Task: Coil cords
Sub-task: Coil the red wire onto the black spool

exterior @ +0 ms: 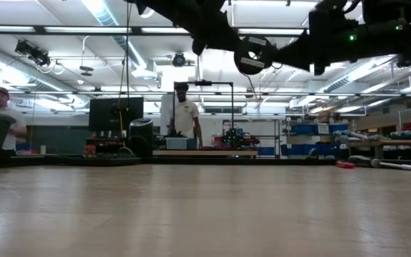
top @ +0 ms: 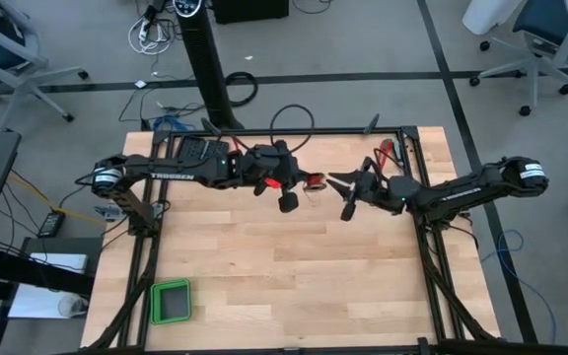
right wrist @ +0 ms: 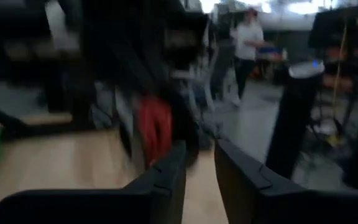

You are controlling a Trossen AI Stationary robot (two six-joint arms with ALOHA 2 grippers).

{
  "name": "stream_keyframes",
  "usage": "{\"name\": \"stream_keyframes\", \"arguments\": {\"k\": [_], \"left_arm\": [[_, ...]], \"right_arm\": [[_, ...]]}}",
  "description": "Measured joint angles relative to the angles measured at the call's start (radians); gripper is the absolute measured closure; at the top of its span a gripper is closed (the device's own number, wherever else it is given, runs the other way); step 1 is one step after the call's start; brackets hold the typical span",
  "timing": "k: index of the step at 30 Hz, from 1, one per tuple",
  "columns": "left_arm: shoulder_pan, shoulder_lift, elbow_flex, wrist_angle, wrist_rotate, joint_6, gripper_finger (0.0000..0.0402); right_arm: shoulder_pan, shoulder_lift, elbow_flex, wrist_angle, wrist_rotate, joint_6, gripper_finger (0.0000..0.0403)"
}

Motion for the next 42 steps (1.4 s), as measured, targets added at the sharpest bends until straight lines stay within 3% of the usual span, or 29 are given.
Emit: {"name": "stream_keyframes", "arguments": {"k": [6, 18, 24, 29, 31, 35, 42], "left_arm": [[0.006, -0.02, 0.0, 0.026, 0.0, 0.0, 0.0401], [0.006, -0.02, 0.0, 0.08, 0.002, -0.023, 0.0401], [0.005, -0.02, 0.0, 0.108, 0.003, -0.034, 0.0401], [0.005, -0.02, 0.0, 0.112, 0.003, -0.034, 0.0401], [0.005, -0.02, 0.0, 0.105, 0.003, -0.034, 0.0401], [0.005, -0.02, 0.0, 0.076, 0.003, -0.034, 0.0401], [0.005, -0.02, 0.0, 0.015, 0.003, -0.027, 0.0401]], "right_arm": [[-0.026, 0.04, -0.001, -0.079, -0.169, 0.057, 0.0305], [-0.025, 0.259, 0.0, 0.16, -0.258, -0.011, 0.0304], [-0.02, 0.335, 0.051, 0.166, -0.259, -0.04, 0.0309], [-0.014, 0.358, 0.073, 0.159, -0.257, -0.055, 0.0388], [-0.014, 0.355, 0.073, 0.132, -0.247, -0.054, 0.0393], [-0.02, 0.32, 0.071, 0.034, -0.214, -0.052, 0.0398], [-0.034, 0.185, 0.071, -0.184, -0.063, -0.052, 0.0401]]}}
